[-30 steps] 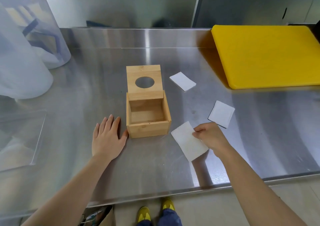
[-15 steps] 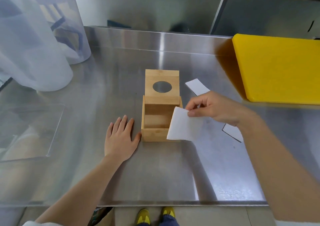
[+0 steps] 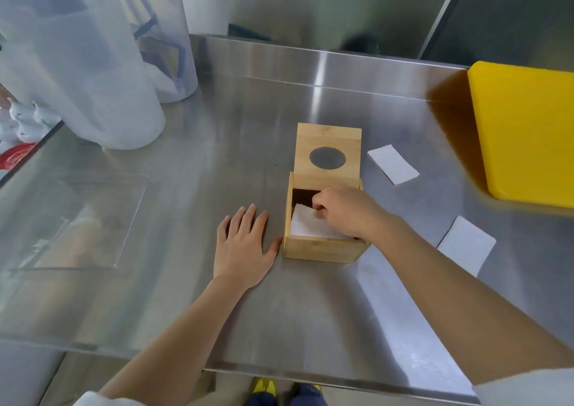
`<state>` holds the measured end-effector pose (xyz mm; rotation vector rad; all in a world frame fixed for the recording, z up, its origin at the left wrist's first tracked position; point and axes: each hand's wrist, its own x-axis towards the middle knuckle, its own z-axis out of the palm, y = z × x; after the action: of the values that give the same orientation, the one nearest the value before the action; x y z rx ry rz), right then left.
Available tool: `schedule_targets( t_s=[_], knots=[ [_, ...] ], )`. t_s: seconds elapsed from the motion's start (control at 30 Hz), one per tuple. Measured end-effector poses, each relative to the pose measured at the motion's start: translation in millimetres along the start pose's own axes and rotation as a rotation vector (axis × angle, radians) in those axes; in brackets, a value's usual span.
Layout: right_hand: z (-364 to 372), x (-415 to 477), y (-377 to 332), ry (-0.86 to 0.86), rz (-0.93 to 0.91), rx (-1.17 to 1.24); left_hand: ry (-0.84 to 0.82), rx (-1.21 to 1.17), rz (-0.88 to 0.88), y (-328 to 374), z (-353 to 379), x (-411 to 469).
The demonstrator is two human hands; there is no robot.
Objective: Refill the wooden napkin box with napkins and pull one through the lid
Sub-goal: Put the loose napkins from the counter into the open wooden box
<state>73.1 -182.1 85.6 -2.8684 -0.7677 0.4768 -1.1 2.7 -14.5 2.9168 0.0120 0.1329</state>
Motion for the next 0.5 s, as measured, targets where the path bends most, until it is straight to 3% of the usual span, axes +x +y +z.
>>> schedule_targets(
  t_s=[0.3, 0.5],
  knots=[
    [15.9, 7.8, -7.0, 0.166, -0.078, -0.255, 0.017, 0.0, 0.022, 2.0, 0.5, -0.6],
    [17.8, 3.8, -6.1, 0.295, -0.049, -0.192, 0.002, 0.017, 0.023, 1.0, 1.3, 0.7]
  ],
)
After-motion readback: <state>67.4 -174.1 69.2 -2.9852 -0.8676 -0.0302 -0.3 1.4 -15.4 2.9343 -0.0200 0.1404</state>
